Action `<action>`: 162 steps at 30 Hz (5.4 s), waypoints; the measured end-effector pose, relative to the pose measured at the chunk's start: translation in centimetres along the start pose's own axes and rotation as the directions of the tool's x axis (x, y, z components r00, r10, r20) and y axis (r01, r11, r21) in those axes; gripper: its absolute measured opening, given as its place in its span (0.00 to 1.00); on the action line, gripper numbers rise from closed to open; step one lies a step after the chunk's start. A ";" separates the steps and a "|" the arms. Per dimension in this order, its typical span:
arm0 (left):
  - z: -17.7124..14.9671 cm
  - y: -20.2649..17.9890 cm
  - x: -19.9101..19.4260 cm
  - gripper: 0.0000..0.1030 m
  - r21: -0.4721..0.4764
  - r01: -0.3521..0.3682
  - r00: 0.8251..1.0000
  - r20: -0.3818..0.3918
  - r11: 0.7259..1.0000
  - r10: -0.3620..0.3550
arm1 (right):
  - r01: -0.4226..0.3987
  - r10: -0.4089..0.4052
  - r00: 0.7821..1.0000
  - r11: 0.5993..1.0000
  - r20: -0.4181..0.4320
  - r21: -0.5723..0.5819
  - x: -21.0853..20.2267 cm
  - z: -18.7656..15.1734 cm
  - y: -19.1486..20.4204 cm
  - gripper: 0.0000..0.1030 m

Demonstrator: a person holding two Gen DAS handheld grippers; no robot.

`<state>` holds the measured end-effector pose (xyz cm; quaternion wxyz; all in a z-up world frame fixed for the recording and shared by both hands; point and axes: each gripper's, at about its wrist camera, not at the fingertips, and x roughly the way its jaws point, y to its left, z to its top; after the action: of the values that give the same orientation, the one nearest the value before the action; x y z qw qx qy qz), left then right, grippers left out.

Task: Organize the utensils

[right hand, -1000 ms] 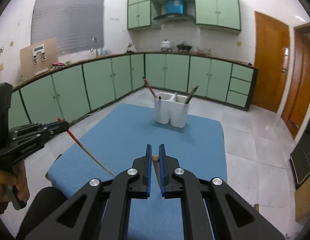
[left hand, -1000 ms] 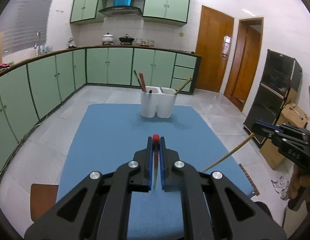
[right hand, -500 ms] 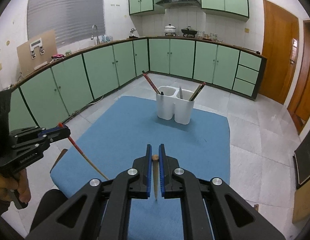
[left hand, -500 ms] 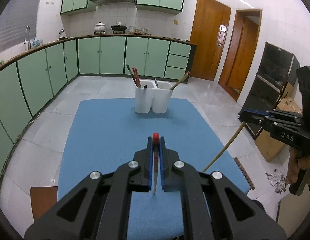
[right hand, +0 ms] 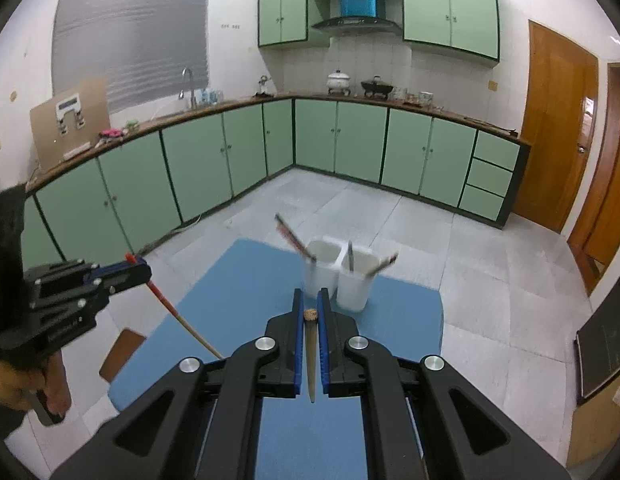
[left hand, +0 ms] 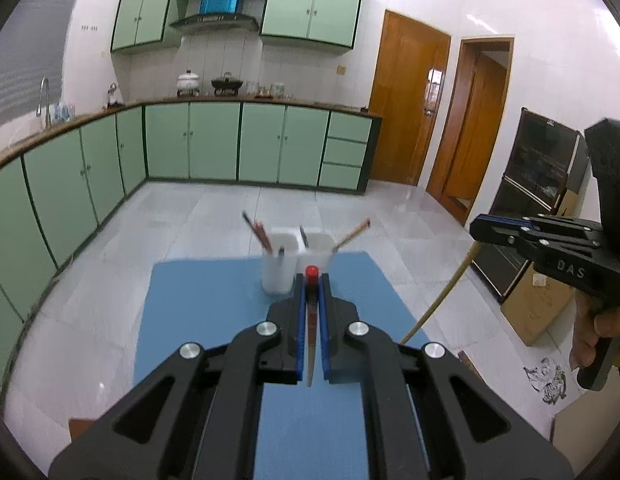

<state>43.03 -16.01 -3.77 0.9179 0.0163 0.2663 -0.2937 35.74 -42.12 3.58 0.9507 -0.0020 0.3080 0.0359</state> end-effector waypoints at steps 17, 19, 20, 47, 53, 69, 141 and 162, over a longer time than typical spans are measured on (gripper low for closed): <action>11.1 0.2 7.6 0.05 0.005 -0.048 0.993 0.109 0.999 0.047 | 0.088 -0.091 0.994 0.995 0.065 0.041 7.3 11.2 -3.1 0.06; 11.8 0.4 9.0 0.05 0.001 -0.052 0.993 0.111 0.999 0.051 | 0.088 -0.091 0.994 0.995 0.068 0.049 8.4 11.8 -3.6 0.06; 12.1 0.5 9.9 0.05 -0.001 -0.055 0.992 0.110 0.998 0.055 | 0.088 -0.091 0.994 0.995 0.068 0.054 9.0 12.0 -3.8 0.06; 14.7 2.5 20.2 0.05 0.015 -0.042 0.991 0.126 0.999 0.040 | 0.097 -0.101 0.994 0.992 0.049 0.086 19.9 12.3 -8.6 0.06; 14.5 2.5 20.9 0.05 0.021 -0.059 0.990 0.133 0.998 0.056 | 0.104 -0.108 0.994 0.990 0.032 0.091 21.0 12.1 -8.8 0.06; 9.9 3.9 24.6 0.50 0.014 -0.123 0.991 0.054 0.992 0.122 | 0.099 -0.093 0.994 0.988 -0.055 0.122 24.4 7.8 -10.5 0.29; -21.0 -10.4 -34.5 0.95 -0.148 -0.417 0.863 0.244 0.897 0.442 | 0.205 -0.264 0.888 0.960 0.377 0.191 -27.6 -25.7 12.6 0.94; -21.4 -10.8 -36.5 0.95 -0.164 -0.435 0.843 0.271 0.885 0.465 | 0.198 -0.254 0.887 0.964 0.387 0.178 -27.6 -26.4 13.5 0.94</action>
<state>1.85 -1.58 -2.59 0.9905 -0.0110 0.1250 -0.0558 -2.95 -31.23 -1.35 0.9894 0.0333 0.1033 -0.0964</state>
